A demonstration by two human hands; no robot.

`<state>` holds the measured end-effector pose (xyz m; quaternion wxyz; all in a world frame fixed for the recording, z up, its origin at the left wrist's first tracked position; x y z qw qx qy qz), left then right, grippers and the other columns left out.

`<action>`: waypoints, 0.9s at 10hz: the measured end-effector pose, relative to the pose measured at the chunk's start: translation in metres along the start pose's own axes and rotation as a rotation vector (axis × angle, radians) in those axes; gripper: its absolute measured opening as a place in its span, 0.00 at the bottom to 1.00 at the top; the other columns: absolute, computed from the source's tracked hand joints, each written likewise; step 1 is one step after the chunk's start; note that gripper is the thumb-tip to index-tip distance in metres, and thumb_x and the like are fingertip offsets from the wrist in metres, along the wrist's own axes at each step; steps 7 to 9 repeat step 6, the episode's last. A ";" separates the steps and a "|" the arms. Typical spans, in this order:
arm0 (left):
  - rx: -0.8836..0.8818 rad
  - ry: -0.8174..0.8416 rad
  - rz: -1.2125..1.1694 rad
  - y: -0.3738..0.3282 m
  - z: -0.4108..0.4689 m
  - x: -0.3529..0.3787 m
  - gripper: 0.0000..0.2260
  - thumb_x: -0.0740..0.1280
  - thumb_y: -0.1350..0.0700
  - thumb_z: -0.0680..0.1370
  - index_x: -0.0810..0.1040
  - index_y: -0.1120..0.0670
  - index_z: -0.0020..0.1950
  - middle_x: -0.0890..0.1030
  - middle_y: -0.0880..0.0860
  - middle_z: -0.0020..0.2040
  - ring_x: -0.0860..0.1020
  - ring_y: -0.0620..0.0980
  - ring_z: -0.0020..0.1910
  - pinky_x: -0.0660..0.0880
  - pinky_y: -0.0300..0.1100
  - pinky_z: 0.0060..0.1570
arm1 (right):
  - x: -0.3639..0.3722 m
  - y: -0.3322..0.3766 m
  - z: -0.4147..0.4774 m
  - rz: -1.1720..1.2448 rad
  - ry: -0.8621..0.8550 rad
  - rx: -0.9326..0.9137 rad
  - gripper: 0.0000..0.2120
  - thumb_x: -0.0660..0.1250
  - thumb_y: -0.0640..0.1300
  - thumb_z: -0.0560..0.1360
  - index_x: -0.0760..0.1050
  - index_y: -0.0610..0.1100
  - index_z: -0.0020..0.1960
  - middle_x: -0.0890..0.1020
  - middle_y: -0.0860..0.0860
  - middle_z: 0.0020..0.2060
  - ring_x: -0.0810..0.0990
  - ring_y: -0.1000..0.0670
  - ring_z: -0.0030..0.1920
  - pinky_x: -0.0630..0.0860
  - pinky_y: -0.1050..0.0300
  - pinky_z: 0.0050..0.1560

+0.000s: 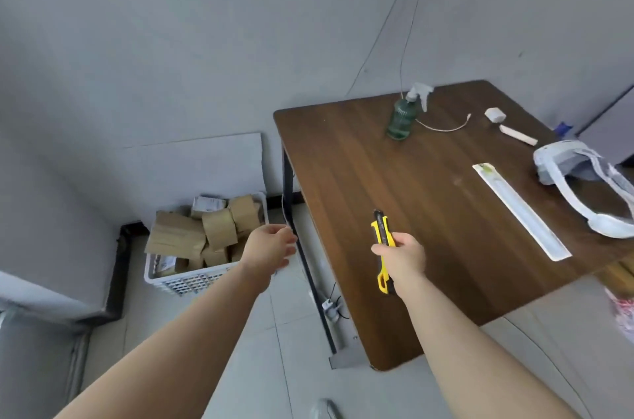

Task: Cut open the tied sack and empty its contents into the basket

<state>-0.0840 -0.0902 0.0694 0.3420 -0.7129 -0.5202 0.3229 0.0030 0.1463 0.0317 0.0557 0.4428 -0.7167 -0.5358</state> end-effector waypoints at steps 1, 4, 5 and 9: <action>-0.052 -0.003 0.018 0.005 0.029 0.027 0.11 0.61 0.57 0.80 0.77 0.58 0.60 0.81 0.54 0.47 0.79 0.51 0.43 0.76 0.42 0.41 | 0.001 -0.015 0.031 -0.086 -0.014 0.020 0.17 0.73 0.41 0.69 0.77 0.44 0.57 0.81 0.47 0.48 0.80 0.47 0.44 0.76 0.57 0.37; -0.144 -0.055 0.025 0.027 0.085 0.075 0.08 0.61 0.57 0.80 0.77 0.55 0.56 0.81 0.54 0.49 0.80 0.52 0.50 0.77 0.47 0.51 | 0.028 -0.054 0.108 -0.355 0.013 -0.044 0.18 0.71 0.46 0.71 0.77 0.46 0.60 0.77 0.47 0.51 0.80 0.47 0.46 0.81 0.49 0.48; -0.163 -0.063 0.022 0.034 0.091 0.077 0.09 0.60 0.57 0.81 0.76 0.55 0.58 0.81 0.54 0.51 0.79 0.53 0.51 0.76 0.46 0.50 | 0.034 -0.058 0.118 -0.425 0.002 -0.064 0.18 0.70 0.46 0.73 0.76 0.44 0.61 0.74 0.47 0.50 0.79 0.46 0.47 0.80 0.51 0.47; -0.163 -0.107 -0.018 0.036 0.092 0.072 0.10 0.61 0.57 0.80 0.76 0.57 0.60 0.81 0.55 0.53 0.80 0.53 0.52 0.77 0.47 0.50 | 0.036 -0.056 0.123 -0.480 -0.046 -0.097 0.19 0.69 0.44 0.73 0.74 0.42 0.63 0.74 0.45 0.54 0.77 0.44 0.52 0.78 0.52 0.49</action>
Point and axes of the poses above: each hand's wrist, its own z-axis towards the middle knuckle, its own x-axis out of the palm, y = z × x, the point moved 4 cm from there along z, towards the middle knuckle
